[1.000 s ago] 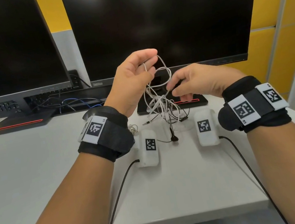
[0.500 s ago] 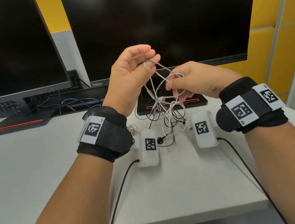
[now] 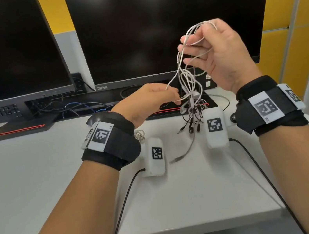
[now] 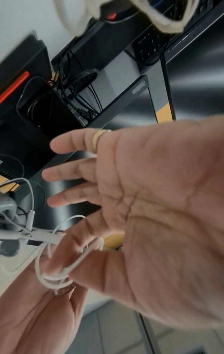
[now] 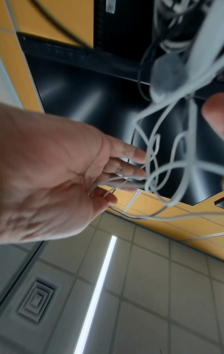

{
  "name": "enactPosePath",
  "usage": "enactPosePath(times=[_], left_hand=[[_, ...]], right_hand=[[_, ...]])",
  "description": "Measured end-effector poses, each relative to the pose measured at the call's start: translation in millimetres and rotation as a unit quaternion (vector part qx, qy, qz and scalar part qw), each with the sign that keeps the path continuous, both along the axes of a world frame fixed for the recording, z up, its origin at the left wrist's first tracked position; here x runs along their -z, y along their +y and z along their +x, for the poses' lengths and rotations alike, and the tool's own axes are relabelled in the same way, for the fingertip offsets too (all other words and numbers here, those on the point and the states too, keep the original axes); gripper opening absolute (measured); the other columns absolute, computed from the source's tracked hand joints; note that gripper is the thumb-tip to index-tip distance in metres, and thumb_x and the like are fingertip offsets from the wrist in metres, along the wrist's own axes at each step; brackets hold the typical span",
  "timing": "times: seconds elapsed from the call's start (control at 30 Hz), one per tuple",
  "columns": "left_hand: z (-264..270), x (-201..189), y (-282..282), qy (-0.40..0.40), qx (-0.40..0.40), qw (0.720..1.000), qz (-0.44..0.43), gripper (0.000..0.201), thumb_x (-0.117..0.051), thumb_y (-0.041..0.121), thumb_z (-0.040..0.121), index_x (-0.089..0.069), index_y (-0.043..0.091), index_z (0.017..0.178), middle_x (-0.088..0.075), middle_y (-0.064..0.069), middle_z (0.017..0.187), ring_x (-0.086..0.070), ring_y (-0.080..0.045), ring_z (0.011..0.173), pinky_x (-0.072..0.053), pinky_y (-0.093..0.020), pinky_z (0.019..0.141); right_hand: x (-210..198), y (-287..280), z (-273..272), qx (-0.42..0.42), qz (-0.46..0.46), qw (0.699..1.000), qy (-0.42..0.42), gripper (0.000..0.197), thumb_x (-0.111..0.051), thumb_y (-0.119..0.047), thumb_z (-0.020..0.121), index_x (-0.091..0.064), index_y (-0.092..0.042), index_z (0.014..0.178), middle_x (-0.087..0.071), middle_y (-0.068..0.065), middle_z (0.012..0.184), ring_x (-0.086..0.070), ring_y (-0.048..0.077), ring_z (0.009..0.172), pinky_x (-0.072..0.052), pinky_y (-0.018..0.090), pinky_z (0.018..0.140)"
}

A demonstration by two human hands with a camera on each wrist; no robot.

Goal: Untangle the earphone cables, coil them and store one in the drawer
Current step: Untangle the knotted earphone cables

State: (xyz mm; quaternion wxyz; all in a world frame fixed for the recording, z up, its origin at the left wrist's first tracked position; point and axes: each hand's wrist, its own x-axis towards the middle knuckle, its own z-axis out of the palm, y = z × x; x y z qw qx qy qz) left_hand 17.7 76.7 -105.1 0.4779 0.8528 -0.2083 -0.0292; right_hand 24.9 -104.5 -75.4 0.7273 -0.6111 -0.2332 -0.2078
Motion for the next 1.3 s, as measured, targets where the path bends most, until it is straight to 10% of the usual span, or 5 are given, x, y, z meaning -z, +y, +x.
enactPosePath(times=[0.17,0.47,0.63,1.0,1.3], left_hand=[[-6.2,4.8,-4.3,0.011,0.09,0.996,-0.013,0.006,-0.062,0.027,0.086,-0.065,0.027,0.081,-0.066,0.009,0.113,-0.056,-0.01,0.115,-0.036,-0.042,0.107],[-5.7,0.9,0.1,-0.011,0.128,0.978,-0.163,0.044,-0.053,-0.001,0.092,-0.052,0.015,0.133,-0.06,0.003,0.129,-0.062,-0.015,0.115,-0.051,-0.036,0.097],[-8.2,-3.3,-2.6,-0.056,0.09,0.958,-0.266,0.063,-0.05,-0.018,0.087,-0.039,0.011,0.142,-0.047,0.006,0.135,-0.06,-0.015,0.116,-0.054,-0.033,0.092],[0.5,-2.1,-1.1,-0.119,-0.024,0.958,-0.26,0.067,-0.062,-0.013,0.082,-0.038,0.019,0.135,-0.044,0.0,0.135,-0.065,-0.022,0.104,-0.059,-0.037,0.083],[4.2,2.7,-1.4,-0.059,-0.03,0.988,-0.137,0.018,-0.068,0.009,0.088,-0.055,0.018,0.097,-0.071,0.0,0.092,-0.066,-0.016,0.087,-0.055,-0.034,0.081]], right_hand=[[2.0,3.2,-4.0,-0.034,-0.057,0.997,-0.033,0.022,-0.04,-0.032,0.105,-0.06,-0.027,0.111,-0.065,0.001,0.113,-0.065,0.025,0.112,-0.056,0.044,0.087],[6.6,3.1,0.5,0.09,-0.261,0.955,0.109,0.047,-0.034,-0.053,0.101,-0.048,-0.028,0.138,-0.054,-0.005,0.128,-0.061,0.013,0.102,-0.052,0.035,0.079],[10.9,1.9,-1.0,0.049,-0.319,0.94,0.113,0.062,-0.057,-0.074,0.072,-0.06,-0.03,0.115,-0.061,-0.006,0.121,-0.062,0.015,0.106,-0.054,0.039,0.082],[15.9,1.0,2.2,0.017,-0.387,0.916,0.109,0.014,-0.059,-0.019,0.097,-0.069,-0.014,0.104,-0.069,-0.001,0.081,-0.066,0.004,0.066,-0.052,0.021,0.062],[13.2,4.4,3.0,0.019,-0.341,0.936,0.084,0.023,-0.057,-0.002,0.092,-0.063,-0.018,0.105,-0.066,0.004,0.096,-0.06,0.013,0.085,-0.051,0.031,0.076]])
